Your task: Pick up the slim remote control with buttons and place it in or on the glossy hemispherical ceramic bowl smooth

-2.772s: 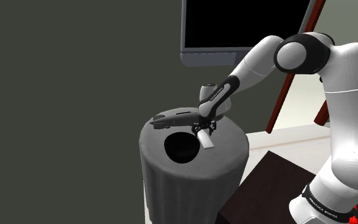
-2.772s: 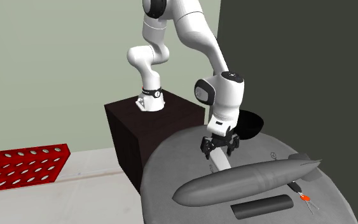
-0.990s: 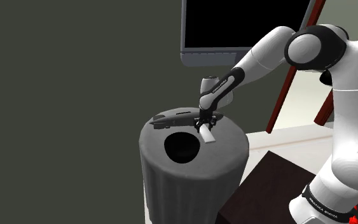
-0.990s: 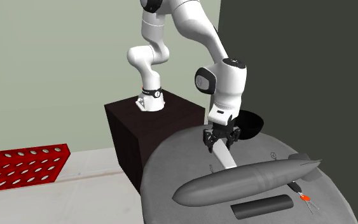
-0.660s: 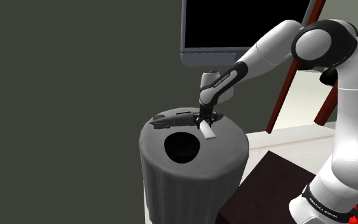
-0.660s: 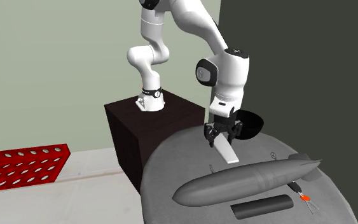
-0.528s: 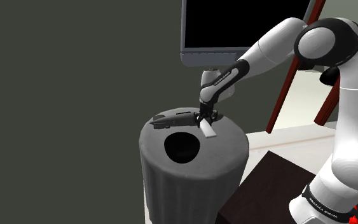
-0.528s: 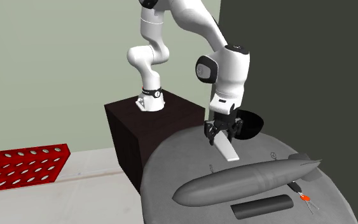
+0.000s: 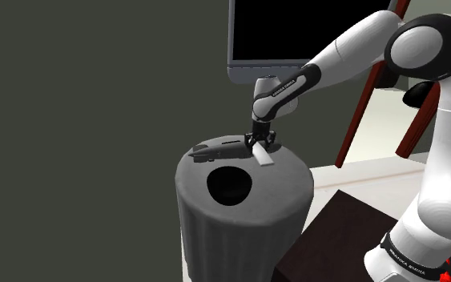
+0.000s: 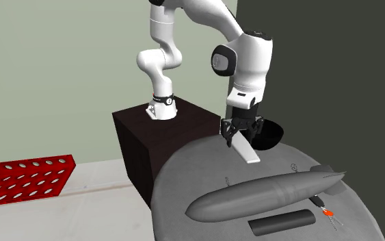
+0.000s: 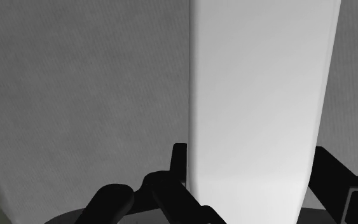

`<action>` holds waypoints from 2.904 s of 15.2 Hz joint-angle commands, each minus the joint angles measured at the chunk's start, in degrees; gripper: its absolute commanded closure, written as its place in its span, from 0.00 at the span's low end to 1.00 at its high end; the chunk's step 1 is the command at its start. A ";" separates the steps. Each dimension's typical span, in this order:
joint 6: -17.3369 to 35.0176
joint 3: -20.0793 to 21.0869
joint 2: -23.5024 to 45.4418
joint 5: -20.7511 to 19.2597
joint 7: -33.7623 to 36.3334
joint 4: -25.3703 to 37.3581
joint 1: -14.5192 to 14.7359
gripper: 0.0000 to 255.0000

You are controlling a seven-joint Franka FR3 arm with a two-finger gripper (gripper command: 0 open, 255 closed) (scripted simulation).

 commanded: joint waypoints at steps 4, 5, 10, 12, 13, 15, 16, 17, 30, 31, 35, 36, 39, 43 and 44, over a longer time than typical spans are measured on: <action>-3.37 -0.01 -2.66 0.02 -0.05 0.72 -0.03 1.00; -4.05 -0.01 -3.12 0.02 -0.06 0.93 -0.03 1.00; -5.40 0.95 -5.01 -0.20 2.64 0.38 1.59 1.00; -5.19 1.94 -5.64 -0.41 5.37 -0.48 3.21 1.00; -5.11 2.45 -5.89 -0.51 6.75 -0.80 4.02 1.00; -5.02 3.48 -6.24 -0.71 9.51 -1.26 5.65 1.00; -5.00 4.00 -6.35 -0.82 10.90 -1.39 6.45 1.00; -5.00 4.51 -6.40 -0.92 12.30 -1.46 7.28 1.00; -1.52 8.11 -2.54 -2.51 23.05 -1.22 13.45 1.00; -0.85 8.07 -2.04 -2.63 23.12 -1.39 13.48 1.00; 1.79 7.89 0.05 -3.10 23.44 -1.97 13.61 1.00; 2.44 7.83 0.59 -3.23 23.53 -2.08 13.65 1.00; 3.56 7.73 1.54 -3.45 23.67 -2.25 13.72 1.00; 3.56 7.73 1.55 -3.45 23.67 -2.25 13.72 1.00; 3.56 7.73 1.55 -3.45 23.67 -2.25 13.72 1.00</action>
